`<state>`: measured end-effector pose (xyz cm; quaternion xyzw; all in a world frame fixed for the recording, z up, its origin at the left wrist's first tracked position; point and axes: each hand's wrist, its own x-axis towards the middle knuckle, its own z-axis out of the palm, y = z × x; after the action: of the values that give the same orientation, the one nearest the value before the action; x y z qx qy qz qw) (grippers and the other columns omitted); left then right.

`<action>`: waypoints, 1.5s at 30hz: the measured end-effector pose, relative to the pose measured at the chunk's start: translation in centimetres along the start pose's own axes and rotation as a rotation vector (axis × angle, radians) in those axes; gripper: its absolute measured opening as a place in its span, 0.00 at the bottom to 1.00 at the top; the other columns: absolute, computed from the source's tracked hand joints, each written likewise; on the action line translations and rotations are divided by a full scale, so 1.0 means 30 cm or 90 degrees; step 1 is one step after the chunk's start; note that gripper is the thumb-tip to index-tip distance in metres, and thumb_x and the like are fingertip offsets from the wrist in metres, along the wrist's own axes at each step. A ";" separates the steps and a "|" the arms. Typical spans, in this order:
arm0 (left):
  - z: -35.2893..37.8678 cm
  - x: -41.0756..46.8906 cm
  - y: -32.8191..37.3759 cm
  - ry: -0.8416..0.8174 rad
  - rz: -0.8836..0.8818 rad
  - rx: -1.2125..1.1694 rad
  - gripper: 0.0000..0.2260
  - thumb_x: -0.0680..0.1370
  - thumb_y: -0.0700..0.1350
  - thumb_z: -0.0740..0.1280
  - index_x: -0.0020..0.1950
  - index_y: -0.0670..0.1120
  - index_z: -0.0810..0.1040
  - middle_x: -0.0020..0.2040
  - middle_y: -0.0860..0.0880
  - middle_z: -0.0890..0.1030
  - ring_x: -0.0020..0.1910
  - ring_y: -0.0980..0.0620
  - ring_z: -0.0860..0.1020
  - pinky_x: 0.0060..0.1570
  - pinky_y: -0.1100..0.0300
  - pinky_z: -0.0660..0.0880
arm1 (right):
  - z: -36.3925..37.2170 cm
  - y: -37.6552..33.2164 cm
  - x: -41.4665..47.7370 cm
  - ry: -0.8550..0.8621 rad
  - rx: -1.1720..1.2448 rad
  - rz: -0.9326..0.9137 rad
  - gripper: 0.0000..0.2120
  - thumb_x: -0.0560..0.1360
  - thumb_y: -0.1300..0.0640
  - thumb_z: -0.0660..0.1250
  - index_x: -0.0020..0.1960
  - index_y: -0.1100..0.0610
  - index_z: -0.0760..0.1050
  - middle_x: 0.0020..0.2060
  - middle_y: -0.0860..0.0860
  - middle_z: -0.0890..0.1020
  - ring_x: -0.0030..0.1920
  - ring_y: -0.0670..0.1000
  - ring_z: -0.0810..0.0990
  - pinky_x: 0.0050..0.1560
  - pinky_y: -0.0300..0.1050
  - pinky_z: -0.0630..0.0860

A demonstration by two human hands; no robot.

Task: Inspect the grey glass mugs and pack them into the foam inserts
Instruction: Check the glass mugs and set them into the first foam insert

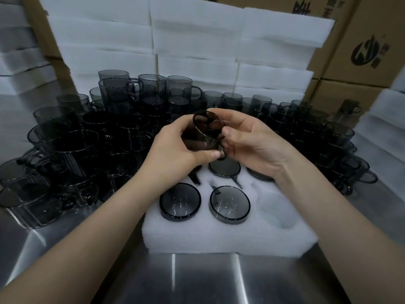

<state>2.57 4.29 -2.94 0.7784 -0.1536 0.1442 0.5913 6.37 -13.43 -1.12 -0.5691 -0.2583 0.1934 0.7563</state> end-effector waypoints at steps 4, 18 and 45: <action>0.002 -0.001 0.001 0.001 -0.009 0.044 0.25 0.64 0.44 0.81 0.59 0.50 0.79 0.50 0.53 0.84 0.51 0.55 0.82 0.57 0.51 0.77 | 0.014 0.000 0.004 0.044 -0.095 -0.008 0.20 0.67 0.67 0.72 0.57 0.57 0.75 0.49 0.57 0.78 0.45 0.52 0.81 0.38 0.44 0.80; 0.024 -0.006 0.004 0.013 0.042 0.152 0.25 0.61 0.48 0.81 0.53 0.58 0.75 0.45 0.62 0.81 0.47 0.70 0.77 0.45 0.78 0.70 | 0.066 0.025 0.016 0.289 -0.327 -0.128 0.10 0.77 0.51 0.68 0.40 0.53 0.72 0.33 0.48 0.75 0.29 0.44 0.72 0.24 0.37 0.68; 0.002 -0.009 -0.002 0.094 0.063 -0.072 0.21 0.68 0.58 0.72 0.57 0.61 0.71 0.48 0.67 0.80 0.53 0.65 0.78 0.55 0.65 0.74 | 0.045 0.010 -0.002 0.056 -0.146 -0.098 0.12 0.76 0.53 0.61 0.39 0.59 0.77 0.35 0.49 0.78 0.33 0.48 0.74 0.36 0.40 0.74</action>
<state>2.34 4.27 -3.11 0.7224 -0.1556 0.2212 0.6364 5.50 -12.36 -1.14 -0.6379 -0.2880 0.0787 0.7099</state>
